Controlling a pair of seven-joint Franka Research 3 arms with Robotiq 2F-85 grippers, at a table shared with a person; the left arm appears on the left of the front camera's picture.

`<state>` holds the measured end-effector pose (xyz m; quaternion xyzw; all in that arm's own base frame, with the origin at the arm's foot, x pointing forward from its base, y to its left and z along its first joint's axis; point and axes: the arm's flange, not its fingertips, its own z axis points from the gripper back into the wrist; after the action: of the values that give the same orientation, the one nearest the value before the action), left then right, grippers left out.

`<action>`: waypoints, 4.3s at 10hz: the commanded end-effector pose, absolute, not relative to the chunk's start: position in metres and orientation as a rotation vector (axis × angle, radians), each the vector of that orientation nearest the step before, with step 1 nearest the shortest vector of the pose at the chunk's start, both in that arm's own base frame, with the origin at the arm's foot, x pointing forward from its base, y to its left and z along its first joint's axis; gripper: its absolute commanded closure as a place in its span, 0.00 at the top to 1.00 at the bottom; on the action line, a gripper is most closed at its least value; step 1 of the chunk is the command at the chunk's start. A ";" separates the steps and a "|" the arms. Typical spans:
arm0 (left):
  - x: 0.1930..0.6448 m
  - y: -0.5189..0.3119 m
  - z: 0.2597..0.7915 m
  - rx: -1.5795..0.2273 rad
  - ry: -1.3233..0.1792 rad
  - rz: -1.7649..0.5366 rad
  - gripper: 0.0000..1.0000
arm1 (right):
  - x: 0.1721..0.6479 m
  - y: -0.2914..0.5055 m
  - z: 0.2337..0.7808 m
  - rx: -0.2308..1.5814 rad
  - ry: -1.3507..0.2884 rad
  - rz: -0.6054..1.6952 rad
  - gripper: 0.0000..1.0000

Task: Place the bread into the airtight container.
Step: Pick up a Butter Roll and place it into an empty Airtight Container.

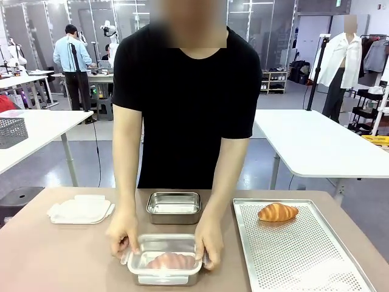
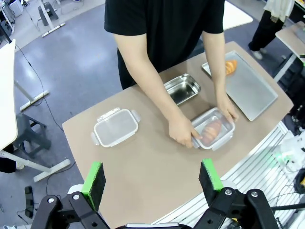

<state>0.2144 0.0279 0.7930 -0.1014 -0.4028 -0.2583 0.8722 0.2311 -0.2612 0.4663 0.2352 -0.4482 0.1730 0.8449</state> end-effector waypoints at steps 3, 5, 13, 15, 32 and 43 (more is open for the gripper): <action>0.215 0.027 0.794 -0.212 -0.841 -0.537 1.00 | 0.231 -0.262 0.467 0.493 -0.964 0.381 1.00; 0.215 0.027 0.794 -0.212 -0.841 -0.537 1.00 | 0.231 -0.262 0.467 0.493 -0.964 0.381 1.00; 0.215 0.027 0.794 -0.212 -0.841 -0.537 1.00 | 0.231 -0.262 0.467 0.493 -0.964 0.381 1.00; 0.215 0.027 0.794 -0.212 -0.841 -0.537 1.00 | 0.231 -0.262 0.467 0.493 -0.964 0.381 1.00; 0.215 0.027 0.794 -0.212 -0.841 -0.537 1.00 | 0.357 -0.028 0.570 -0.014 -0.579 1.394 1.00; 0.215 0.027 0.794 -0.212 -0.841 -0.537 1.00 | 0.465 0.024 0.496 -0.095 -0.378 1.495 1.00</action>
<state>0.2146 0.0277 0.7928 -0.1013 -0.4026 -0.2584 0.8723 0.4692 0.0243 0.4944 -0.0422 -0.1687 0.6742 0.7178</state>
